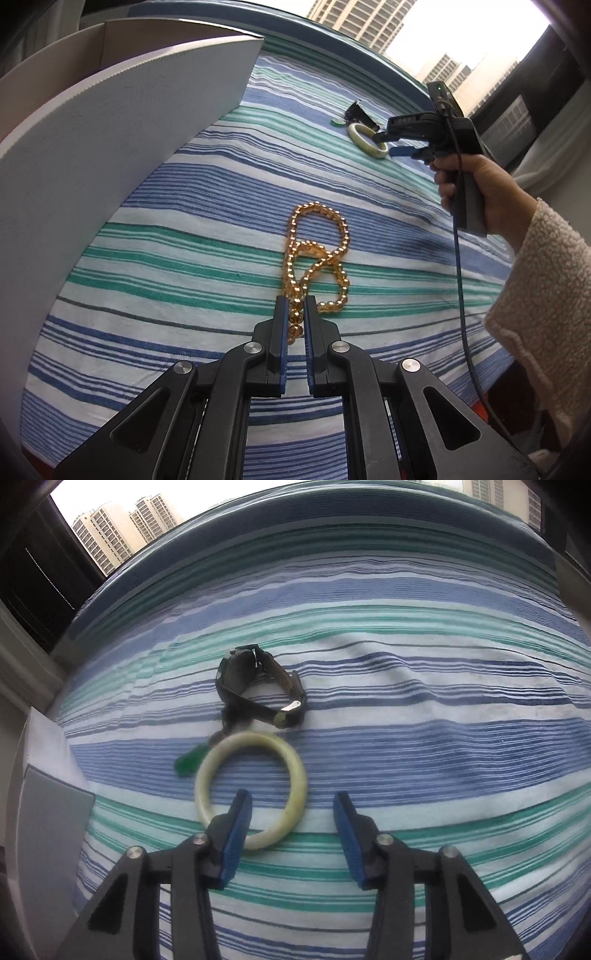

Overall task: Organize jewelry
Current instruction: 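Grasp the pale jade bangle with the right tool, then carry necklace into box with left tool while right tool carries jade bangle there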

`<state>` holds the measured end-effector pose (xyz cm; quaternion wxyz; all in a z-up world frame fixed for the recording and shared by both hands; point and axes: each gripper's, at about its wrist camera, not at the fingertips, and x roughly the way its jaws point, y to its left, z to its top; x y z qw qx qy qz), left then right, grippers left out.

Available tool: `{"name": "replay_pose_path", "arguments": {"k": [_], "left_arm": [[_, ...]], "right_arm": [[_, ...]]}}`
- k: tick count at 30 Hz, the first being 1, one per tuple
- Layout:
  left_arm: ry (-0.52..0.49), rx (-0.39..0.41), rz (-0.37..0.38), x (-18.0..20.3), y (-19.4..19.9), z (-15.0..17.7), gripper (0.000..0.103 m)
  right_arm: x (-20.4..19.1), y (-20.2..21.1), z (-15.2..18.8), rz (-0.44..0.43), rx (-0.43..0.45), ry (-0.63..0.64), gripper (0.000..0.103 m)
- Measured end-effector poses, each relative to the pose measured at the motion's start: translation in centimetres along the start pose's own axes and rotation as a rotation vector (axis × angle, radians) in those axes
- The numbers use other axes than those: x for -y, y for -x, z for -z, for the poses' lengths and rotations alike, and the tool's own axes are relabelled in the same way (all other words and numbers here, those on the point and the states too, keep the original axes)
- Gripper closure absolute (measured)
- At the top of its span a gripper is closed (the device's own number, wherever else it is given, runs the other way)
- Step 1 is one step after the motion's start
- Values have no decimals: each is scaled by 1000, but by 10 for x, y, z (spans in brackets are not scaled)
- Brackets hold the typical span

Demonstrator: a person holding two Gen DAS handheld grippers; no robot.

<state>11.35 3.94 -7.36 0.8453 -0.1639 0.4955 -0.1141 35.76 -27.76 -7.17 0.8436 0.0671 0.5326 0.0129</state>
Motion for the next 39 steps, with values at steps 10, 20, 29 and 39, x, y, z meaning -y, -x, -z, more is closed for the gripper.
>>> {"name": "replay_pose_path", "arguments": {"k": [10, 20, 29, 39], "left_arm": [[34, 74, 137, 6, 42, -32, 98], [-8, 216, 203, 32, 123, -67, 98], [46, 391, 253, 16, 237, -96, 98], [122, 568, 33, -50, 301, -143, 97]], "right_arm": [[-20, 56, 34, 13, 152, 160, 91], [-25, 135, 78, -145, 234, 202, 91], [-74, 182, 85, -280, 275, 292, 91], [-202, 192, 55, -464, 283, 411, 91]]}}
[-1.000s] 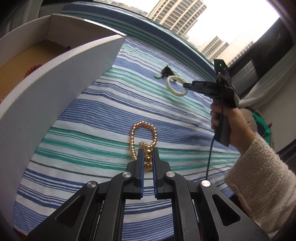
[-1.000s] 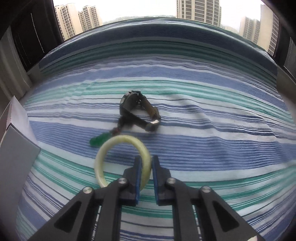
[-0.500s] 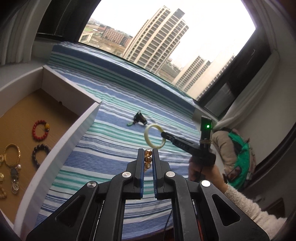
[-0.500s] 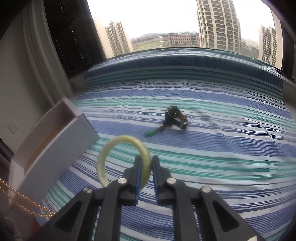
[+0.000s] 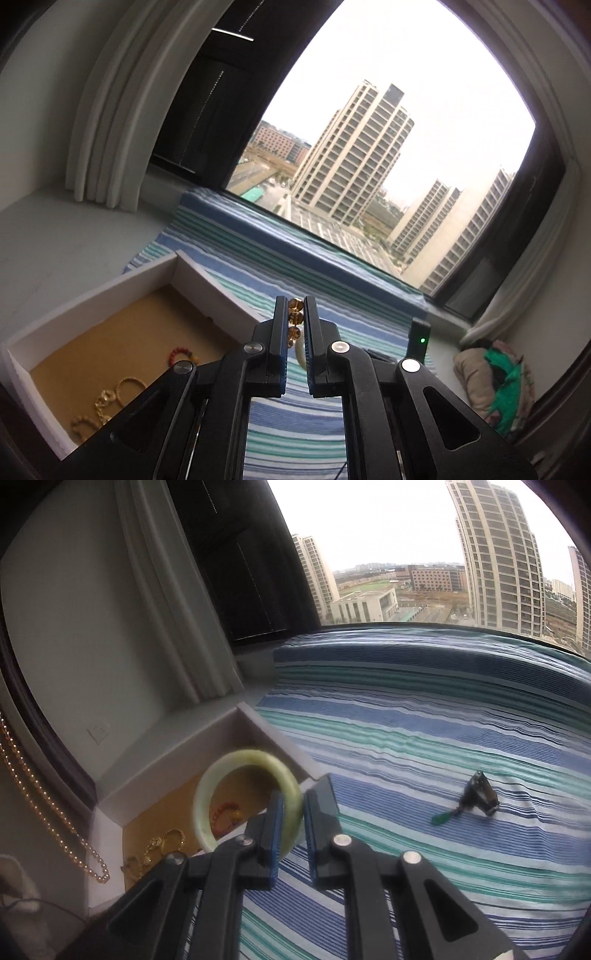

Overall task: Organize jewelry
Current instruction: 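Carry necklace into box with left tool while right tool carries jade bangle there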

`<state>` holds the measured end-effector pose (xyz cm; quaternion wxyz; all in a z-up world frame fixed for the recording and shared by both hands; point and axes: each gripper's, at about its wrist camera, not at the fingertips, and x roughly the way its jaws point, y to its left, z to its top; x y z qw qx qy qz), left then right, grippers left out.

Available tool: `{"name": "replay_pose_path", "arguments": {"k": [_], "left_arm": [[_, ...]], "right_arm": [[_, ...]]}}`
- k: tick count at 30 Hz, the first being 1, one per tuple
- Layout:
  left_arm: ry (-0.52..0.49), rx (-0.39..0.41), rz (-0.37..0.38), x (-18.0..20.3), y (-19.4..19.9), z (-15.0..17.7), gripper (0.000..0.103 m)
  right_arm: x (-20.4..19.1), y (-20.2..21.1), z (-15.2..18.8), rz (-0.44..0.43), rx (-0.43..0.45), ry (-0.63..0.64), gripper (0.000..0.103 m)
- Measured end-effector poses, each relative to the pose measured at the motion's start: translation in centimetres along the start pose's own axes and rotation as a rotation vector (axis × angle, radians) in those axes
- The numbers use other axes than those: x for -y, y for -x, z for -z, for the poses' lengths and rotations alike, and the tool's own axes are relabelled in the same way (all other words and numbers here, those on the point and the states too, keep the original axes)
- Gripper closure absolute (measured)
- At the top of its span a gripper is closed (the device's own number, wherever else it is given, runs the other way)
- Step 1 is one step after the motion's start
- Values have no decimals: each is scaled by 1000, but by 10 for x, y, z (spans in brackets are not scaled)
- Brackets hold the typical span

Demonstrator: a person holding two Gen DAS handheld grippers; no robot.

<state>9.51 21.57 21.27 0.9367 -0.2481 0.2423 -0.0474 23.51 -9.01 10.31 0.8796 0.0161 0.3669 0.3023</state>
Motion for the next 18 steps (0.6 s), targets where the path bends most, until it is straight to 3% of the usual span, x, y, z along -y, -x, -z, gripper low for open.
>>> {"name": "replay_pose_path", "arguments": {"k": [4, 12, 15, 18], "left_arm": [[28, -30, -95, -43, -44, 5, 98], [75, -86, -303, -124, -132, 31, 98], [88, -121, -346, -141, -150, 44, 97], [66, -126, -421, -144, -154, 54, 92]], "right_arm": [[-37, -56, -12, -29, -75, 60, 91], [-62, -172, 4, 89, -254, 172, 91], [-59, -190, 13, 113, -284, 176, 90], [-58, -188, 15, 160, -252, 186, 90]]}}
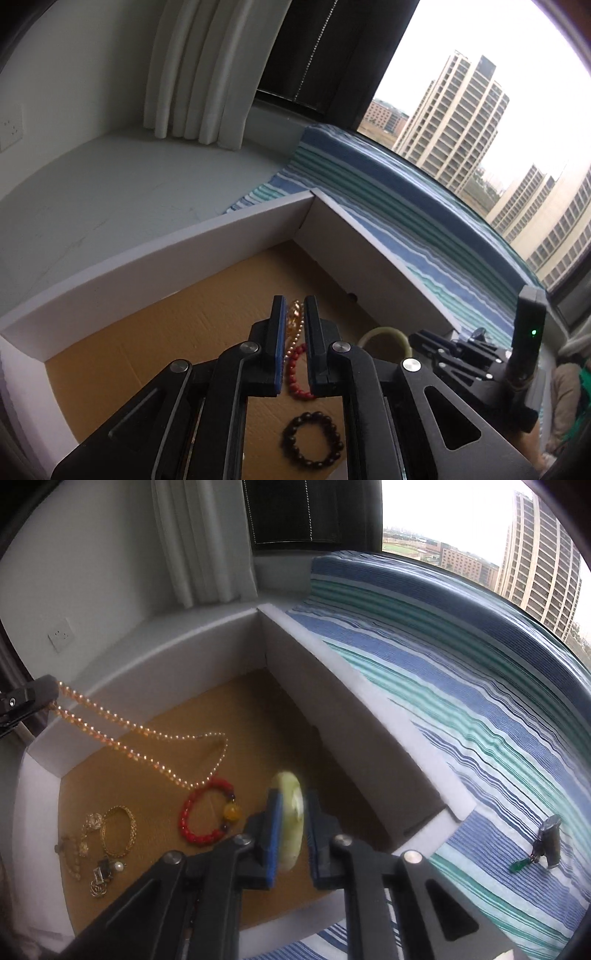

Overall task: Organize jewelry
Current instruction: 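Carry necklace into box with left tool while right tool carries jade bangle there, then open both tools in the box and withdraw them toward the black watch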

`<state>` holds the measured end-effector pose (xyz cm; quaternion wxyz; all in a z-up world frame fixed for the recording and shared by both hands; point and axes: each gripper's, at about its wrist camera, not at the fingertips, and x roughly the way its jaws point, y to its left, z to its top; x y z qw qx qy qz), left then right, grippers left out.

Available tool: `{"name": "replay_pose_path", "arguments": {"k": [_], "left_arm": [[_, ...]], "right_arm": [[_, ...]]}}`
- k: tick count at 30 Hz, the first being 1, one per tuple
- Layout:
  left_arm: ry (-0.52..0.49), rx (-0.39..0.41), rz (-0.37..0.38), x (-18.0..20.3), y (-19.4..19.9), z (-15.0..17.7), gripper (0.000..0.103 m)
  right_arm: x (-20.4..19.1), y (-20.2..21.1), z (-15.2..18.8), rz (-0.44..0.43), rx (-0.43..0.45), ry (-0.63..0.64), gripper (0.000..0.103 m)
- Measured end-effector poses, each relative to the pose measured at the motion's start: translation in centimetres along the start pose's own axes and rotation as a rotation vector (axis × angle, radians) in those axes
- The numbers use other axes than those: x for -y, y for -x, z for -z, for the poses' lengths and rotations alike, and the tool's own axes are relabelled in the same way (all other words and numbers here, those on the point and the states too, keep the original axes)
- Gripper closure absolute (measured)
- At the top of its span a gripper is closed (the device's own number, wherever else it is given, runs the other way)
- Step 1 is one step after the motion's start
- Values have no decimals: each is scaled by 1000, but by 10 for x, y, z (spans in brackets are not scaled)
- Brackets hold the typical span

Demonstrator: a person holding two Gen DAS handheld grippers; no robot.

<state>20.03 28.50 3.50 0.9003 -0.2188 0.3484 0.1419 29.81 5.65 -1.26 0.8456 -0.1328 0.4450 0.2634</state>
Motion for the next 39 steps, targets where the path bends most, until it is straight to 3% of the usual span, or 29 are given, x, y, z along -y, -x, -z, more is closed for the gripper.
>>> {"name": "replay_pose_path", "arguments": {"k": [2, 3, 4, 5, 6, 7, 9, 11, 13, 20, 27, 33, 39], "left_arm": [[-11, 6, -13, 2, 8, 5, 68], [-10, 17, -19, 4, 14, 8, 46], [-9, 39, -27, 5, 23, 11, 34], [-12, 62, -30, 8, 30, 15, 31], [-23, 76, -26, 12, 37, 19, 29], [-35, 83, -14, 17, 45, 23, 26], [-55, 91, 10, 28, 58, 33, 20], [-88, 100, 34, 43, 69, 49, 15], [-137, 92, 59, 63, 76, 67, 9], [-311, -67, 204, 138, 66, 144, 8], [-438, -219, 256, 201, 29, 203, 8], [-536, -294, 233, 237, 10, 232, 8], [-581, -328, 203, 253, -15, 240, 8]], "right_arm": [[4, 10, 0, 20, 29, -4, 90], [7, 18, 1, 23, 51, -12, 90], [10, 28, 3, 23, 76, -20, 89], [13, 37, 6, 23, 101, -28, 88], [17, 47, 8, 25, 127, -37, 80], [21, 57, 14, 31, 154, -51, 65], [29, 74, 28, 49, 207, -77, 51], [38, 85, 50, 75, 231, -88, 49], [48, 89, 76, 114, 223, -98, 38], [112, 88, 191, 248, 80, -202, 36], [173, 128, 280, 365, 79, -343, 36], [212, 145, 323, 445, 88, -447, 36], [238, 151, 342, 428, 101, -579, 36]]}}
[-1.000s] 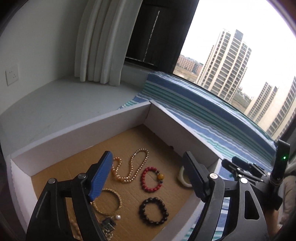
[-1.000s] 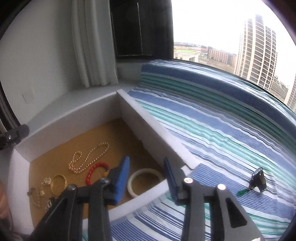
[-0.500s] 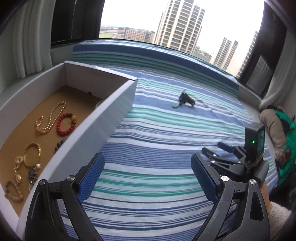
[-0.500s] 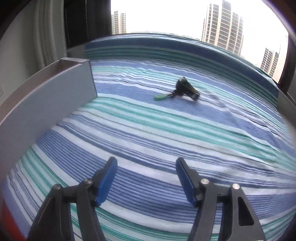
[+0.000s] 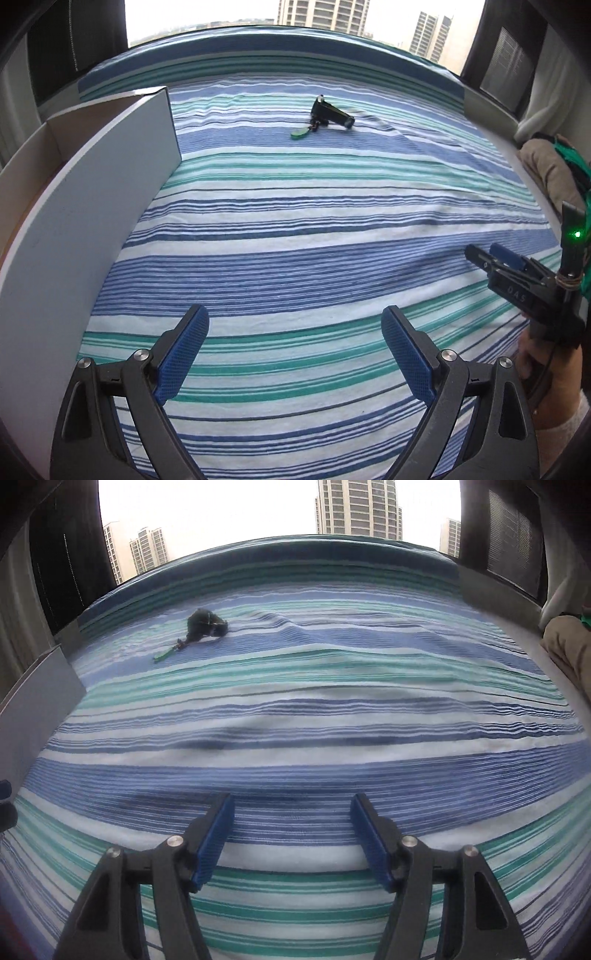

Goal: Organize jewelry

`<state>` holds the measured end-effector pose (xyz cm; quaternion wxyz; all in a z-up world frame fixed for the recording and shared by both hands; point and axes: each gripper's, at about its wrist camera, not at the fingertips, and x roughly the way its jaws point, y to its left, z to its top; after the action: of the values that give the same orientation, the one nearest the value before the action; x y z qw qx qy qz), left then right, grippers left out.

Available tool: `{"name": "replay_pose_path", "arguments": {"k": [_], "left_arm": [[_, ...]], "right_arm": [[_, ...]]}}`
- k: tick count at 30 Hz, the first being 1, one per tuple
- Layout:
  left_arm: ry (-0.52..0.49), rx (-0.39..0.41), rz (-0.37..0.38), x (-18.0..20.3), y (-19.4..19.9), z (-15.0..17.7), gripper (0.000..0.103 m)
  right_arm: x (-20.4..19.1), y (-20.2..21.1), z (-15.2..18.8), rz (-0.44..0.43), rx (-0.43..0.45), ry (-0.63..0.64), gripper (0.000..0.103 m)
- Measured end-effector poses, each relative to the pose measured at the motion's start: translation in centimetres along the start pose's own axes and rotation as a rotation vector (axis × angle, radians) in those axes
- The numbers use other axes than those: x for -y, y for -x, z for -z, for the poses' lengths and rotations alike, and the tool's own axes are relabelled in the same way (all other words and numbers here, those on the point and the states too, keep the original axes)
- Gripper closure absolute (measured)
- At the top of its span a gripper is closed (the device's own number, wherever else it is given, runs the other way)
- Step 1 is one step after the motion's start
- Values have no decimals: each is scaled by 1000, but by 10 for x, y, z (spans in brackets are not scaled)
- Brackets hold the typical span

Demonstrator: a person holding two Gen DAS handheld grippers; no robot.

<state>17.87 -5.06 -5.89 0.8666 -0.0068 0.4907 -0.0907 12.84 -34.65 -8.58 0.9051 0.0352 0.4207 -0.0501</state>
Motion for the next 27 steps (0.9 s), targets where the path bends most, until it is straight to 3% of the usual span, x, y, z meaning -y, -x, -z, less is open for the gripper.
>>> {"name": "replay_pose_path", "arguments": {"k": [7, 15, 18, 24, 27], "left_arm": [[-2, -19, -3, 1, -30, -33, 8], [0, 17, 3, 4, -78, -89, 8], [-48, 44, -23, 11, -95, -110, 8], [-188, 12, -72, 33, -147, -153, 8], [-134, 14, -116, 26, -170, -176, 7]], "right_arm": [[-16, -8, 0, 51, -32, 75, 23], [-13, -6, 2, 40, -32, 69, 22], [-13, -6, 2, 41, -32, 69, 22], [-14, -6, 2, 40, -33, 70, 20], [-14, -6, 2, 40, -33, 69, 20]]}}
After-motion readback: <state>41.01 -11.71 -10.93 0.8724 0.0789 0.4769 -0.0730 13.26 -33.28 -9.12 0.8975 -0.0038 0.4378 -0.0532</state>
